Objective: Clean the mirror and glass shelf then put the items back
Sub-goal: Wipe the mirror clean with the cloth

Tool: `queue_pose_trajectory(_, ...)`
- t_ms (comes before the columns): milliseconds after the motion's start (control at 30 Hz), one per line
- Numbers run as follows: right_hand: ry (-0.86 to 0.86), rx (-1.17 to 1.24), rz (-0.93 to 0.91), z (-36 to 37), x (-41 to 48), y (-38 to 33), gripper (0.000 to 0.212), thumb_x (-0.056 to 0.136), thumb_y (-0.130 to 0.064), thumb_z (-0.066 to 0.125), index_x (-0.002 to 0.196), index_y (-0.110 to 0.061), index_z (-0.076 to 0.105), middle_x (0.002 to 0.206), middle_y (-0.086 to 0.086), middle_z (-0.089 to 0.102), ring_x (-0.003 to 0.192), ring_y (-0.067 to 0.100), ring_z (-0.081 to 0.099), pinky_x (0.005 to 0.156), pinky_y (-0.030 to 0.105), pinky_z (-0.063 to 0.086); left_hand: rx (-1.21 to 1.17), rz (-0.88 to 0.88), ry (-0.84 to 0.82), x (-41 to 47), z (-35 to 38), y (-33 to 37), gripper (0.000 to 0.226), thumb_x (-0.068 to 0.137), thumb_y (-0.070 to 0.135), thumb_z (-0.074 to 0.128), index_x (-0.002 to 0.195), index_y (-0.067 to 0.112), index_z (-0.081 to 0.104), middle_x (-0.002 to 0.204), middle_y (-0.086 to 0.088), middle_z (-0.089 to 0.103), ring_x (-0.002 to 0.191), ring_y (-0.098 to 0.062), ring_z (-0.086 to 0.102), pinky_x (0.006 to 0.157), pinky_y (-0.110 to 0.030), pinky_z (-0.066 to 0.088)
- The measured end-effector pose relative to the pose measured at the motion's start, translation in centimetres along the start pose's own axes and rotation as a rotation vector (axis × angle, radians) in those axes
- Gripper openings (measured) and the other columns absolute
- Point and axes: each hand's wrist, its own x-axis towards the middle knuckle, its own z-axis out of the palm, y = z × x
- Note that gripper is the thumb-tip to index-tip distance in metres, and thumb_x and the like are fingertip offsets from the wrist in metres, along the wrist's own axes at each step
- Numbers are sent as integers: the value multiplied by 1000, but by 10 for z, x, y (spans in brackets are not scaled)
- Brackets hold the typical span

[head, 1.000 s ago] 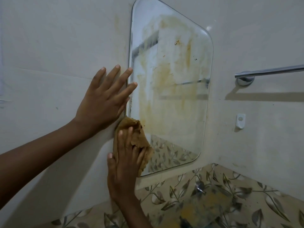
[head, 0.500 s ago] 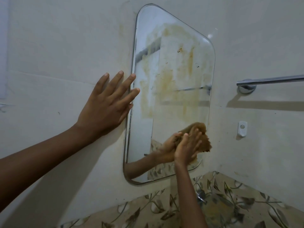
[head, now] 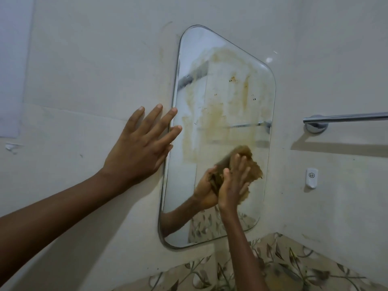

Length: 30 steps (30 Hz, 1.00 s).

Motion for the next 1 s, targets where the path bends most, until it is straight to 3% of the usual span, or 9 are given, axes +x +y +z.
queue_pose_trajectory(100,-89,-50,-188,19,-28,-39,55,85,-46,16,136,-46,-4,147,-25,-15,141,7,-19,115,43,-17,-39,-7,-8,0,-2,-1,47,95,29,30,141,19,37,155,-12,25,141,-35,25,113,-52,18)
queue_pose_trajectory(267,-203,-37,-493,33,-68,-77,57,91,-42,21,146,-34,8,156,-11,-6,143,10,-17,112,36,-25,-228,-72,21,1,-8,-3,60,88,17,31,147,16,22,152,-10,32,142,-28,26,115,-47,18)
queue_pose_trajectory(433,-283,-130,-578,35,-104,-55,57,94,-38,26,145,-41,1,156,-19,-12,144,5,-7,113,37,-21,-291,-83,26,0,-11,-4,62,86,17,28,148,14,19,150,-9,36,140,-27,30,115,-45,18)
queue_pose_trajectory(567,-146,-227,-426,36,-127,-11,52,95,-45,18,146,-36,9,157,-16,-4,143,4,4,114,26,-10,-188,-60,-11,-1,-9,-4,57,91,25,26,147,12,23,152,-8,32,141,-27,28,114,-46,20)
queue_pose_trajectory(667,34,-198,-212,36,-117,13,54,93,-51,12,145,-38,8,156,-20,-3,139,6,18,106,35,17,-93,-48,-55,0,-6,-3,60,93,37,29,146,8,25,153,-9,31,142,-28,27,114,-47,21)
queue_pose_trajectory(733,106,-152,-50,31,-101,28,60,89,-62,6,145,-40,9,155,-21,2,140,15,22,105,41,23,-65,-43,-69,0,-6,-3,63,92,39,30,145,7,26,153,-9,31,141,-28,27,114,-47,21)
queue_pose_trajectory(800,137,-69,111,23,-77,41,80,76,-77,-3,143,-35,9,154,-13,8,144,20,14,111,49,17,-57,-43,-77,0,-6,-2,64,91,39,32,146,6,25,153,-10,30,142,-28,26,114,-48,20)
queue_pose_trajectory(867,160,-17,235,12,-46,51,92,69,-81,-3,144,-29,8,155,-9,2,145,21,4,116,49,6,-52,-39,-83,0,-7,-2,65,91,39,32,146,5,23,153,-11,28,142,-29,24,114,-48,19)
queue_pose_trajectory(1000,153,3,371,-9,18,55,69,82,-57,12,146,-31,11,159,-6,4,146,21,0,116,52,0,-68,-41,-79,0,-8,-2,65,91,38,32,146,5,22,154,-12,27,143,-29,23,114,-49,19)
